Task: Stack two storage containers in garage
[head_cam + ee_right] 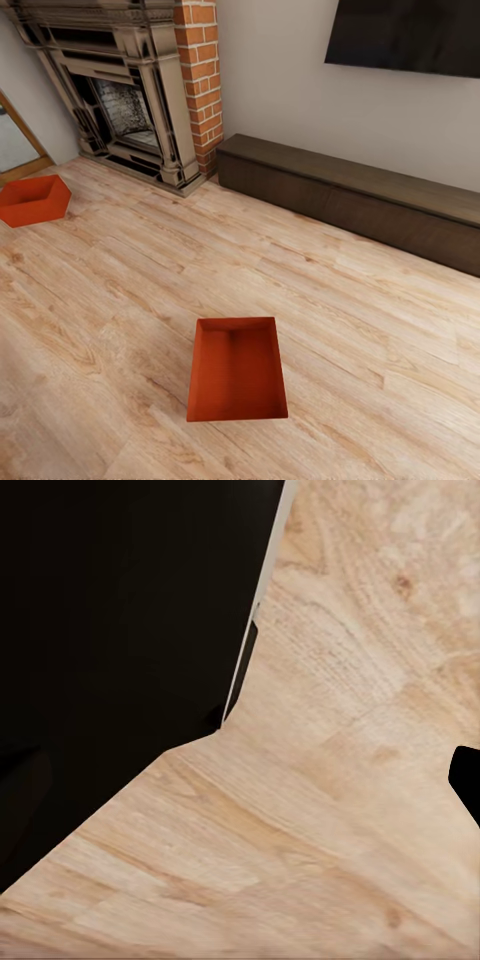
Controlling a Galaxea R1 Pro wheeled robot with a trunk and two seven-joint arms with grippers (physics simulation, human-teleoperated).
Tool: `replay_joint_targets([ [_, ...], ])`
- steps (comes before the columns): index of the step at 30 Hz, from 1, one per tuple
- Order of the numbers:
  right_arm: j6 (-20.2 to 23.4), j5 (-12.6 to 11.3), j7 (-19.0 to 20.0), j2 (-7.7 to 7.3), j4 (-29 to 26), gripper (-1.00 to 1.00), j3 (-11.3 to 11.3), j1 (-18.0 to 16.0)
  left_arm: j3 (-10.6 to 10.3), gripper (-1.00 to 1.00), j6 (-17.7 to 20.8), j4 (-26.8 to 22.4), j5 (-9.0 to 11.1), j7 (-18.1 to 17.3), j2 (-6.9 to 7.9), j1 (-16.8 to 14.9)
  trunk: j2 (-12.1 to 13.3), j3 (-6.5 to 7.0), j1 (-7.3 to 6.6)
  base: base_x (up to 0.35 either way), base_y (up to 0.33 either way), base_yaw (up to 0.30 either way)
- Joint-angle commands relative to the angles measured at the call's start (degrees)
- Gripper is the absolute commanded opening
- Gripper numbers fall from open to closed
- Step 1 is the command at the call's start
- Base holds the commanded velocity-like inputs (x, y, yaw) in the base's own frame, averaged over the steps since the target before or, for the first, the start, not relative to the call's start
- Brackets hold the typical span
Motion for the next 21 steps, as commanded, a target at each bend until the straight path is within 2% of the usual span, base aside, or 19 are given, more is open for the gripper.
replay_joint_targets([
  [1,-0.2,-0.5,0.0,-0.01,0.0,1.00,0.5,0.0,-0.1,1.00,-0.3,0.0,0.6,0.1,0.06,0.0,0.0,-0.12,0.00,0.000,0.000,0.000],
  [21,-0.2,-0.5,0.0,-0.01,0.0,1.00,0.5,0.0,-0.1,1.00,-0.6,0.0,0.5,0.1,-0.10,0.1,0.0,-1.95,0.00,0.000,0.000,0.000],
])
